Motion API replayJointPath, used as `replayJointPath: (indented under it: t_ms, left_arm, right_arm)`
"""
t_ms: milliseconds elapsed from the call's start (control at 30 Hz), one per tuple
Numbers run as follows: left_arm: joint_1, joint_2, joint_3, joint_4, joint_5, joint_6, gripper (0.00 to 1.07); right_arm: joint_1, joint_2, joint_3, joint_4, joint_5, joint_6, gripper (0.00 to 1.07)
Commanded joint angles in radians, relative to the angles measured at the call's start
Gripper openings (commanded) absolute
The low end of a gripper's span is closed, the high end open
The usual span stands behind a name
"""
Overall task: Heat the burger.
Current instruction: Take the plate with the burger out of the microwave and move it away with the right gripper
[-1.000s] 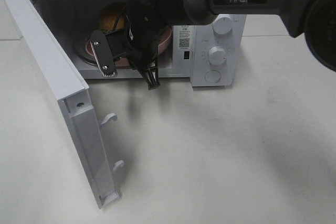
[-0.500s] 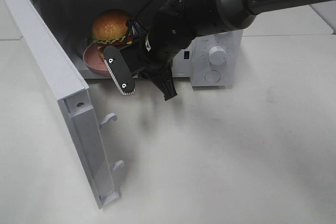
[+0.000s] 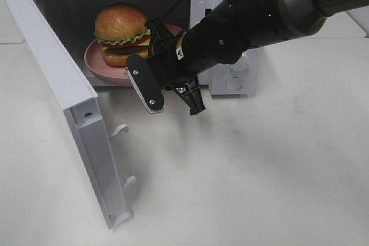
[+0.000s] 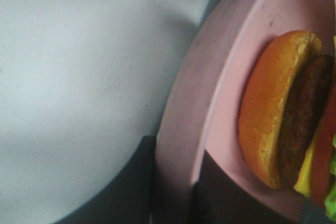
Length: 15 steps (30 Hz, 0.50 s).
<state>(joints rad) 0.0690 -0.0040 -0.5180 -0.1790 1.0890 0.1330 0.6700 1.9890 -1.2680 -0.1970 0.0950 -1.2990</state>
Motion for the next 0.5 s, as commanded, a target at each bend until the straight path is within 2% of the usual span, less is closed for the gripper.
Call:
replayJointPath:
  t_ms: [33,300,433,500]
  left_arm:
    - [0.005,-0.008,0.0,-0.006,-0.014,-0.006,1.01]
    - [0.005,-0.008,0.0,-0.006,-0.014,-0.006,1.01]
    - [0.005,-0.008,0.0,-0.006,-0.014,-0.006,1.01]
    - [0.005,-0.008,0.0,-0.006,-0.014,-0.006,1.01]
  right_arm:
    - [-0.018,-0.078,0.062,0.066,-0.087,-0.089,0.0]
    - [-0.018,-0.163,0.163,0.168,-0.113,-0.184,0.0]
    - [-0.018,-0.197,0.199,0.17,-0.113,-0.186,0.0]
    - [-0.016,-0.235,0.249,0.169,-0.121,-0.186,0.0]
